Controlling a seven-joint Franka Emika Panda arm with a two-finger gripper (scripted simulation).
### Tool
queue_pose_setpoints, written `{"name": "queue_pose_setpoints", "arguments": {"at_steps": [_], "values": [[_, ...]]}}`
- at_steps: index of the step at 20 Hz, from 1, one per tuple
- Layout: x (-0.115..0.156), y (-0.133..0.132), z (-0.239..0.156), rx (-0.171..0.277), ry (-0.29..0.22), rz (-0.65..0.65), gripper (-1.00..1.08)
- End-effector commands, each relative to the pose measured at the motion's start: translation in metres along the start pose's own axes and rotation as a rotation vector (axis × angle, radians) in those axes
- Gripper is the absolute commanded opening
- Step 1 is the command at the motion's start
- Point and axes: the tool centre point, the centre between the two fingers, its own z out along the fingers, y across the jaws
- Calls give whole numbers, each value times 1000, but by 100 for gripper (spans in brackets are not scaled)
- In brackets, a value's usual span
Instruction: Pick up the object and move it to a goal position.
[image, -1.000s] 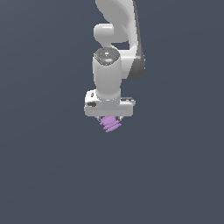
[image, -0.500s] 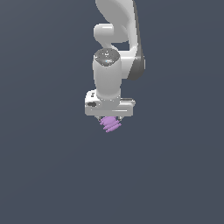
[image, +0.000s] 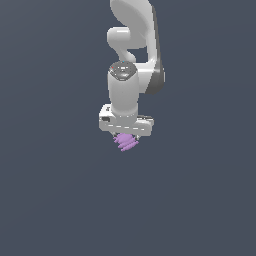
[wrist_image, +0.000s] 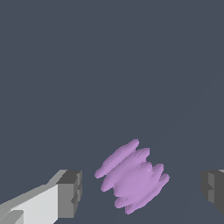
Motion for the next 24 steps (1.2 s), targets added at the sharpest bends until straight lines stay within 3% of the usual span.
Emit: {"name": "queue_pose_setpoints", "arguments": {"at_steps": [1,24], "values": [[-4,0,7,1,-2,53,100],[-59,11,76,-12,-12,689,100]]}}
